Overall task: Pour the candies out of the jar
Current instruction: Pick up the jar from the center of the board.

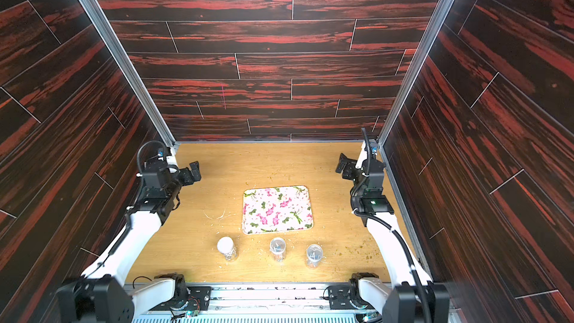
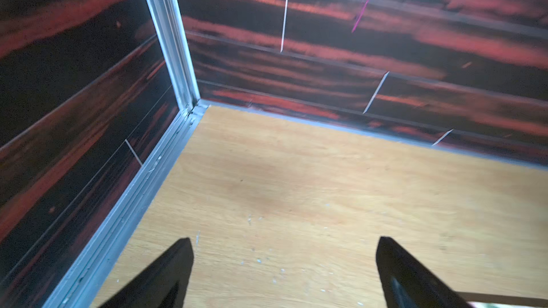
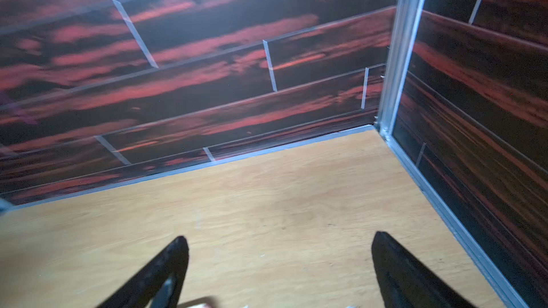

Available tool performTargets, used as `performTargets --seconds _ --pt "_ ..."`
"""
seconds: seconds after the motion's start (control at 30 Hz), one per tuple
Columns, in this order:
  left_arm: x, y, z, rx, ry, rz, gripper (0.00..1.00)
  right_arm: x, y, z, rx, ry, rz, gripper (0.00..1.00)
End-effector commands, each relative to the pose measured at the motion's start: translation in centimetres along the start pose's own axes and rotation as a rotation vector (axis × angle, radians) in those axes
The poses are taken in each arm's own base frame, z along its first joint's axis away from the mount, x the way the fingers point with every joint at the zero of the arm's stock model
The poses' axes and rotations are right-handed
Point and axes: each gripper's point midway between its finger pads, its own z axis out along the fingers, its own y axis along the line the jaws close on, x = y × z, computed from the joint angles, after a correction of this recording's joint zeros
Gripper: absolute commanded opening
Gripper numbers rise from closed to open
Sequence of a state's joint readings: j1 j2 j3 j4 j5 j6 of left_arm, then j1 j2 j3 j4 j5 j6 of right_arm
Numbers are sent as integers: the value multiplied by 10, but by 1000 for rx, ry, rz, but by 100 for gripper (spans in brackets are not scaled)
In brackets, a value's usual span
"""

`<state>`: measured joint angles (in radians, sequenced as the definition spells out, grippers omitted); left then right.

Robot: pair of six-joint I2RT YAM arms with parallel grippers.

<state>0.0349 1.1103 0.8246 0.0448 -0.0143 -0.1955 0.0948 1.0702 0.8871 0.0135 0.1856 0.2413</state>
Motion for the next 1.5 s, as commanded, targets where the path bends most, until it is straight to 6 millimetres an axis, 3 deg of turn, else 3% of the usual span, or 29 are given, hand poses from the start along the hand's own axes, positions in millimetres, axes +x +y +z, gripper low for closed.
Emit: performTargets --seconds 0.0,0.1,0.2,0.3,0.4,0.53,0.77,1.23,1.47 --pt "9 -16 -20 92 34 -84 100 89 0 -33 22 392 83 99" --pt "-7 -19 -35 91 30 -53 100 120 12 -55 12 543 76 99" --pt "-11 -17 -39 69 47 -37 100 142 26 -72 -6 637 68 99" --pt "0 -41 -40 214 101 -37 100 156 34 -81 -3 678 83 99" --pt "19 -50 -37 280 151 -117 100 164 40 -91 -28 732 113 99" --pt "37 -47 -38 265 169 -133 100 174 50 -105 -53 813 88 95" --pt "46 -50 -44 283 195 -132 100 187 59 -130 -24 906 64 91" --pt "63 -51 -53 286 223 -148 100 240 68 -198 12 1147 -81 86" --pt "68 -54 -50 295 240 -161 100 257 66 -209 23 1188 -136 81"
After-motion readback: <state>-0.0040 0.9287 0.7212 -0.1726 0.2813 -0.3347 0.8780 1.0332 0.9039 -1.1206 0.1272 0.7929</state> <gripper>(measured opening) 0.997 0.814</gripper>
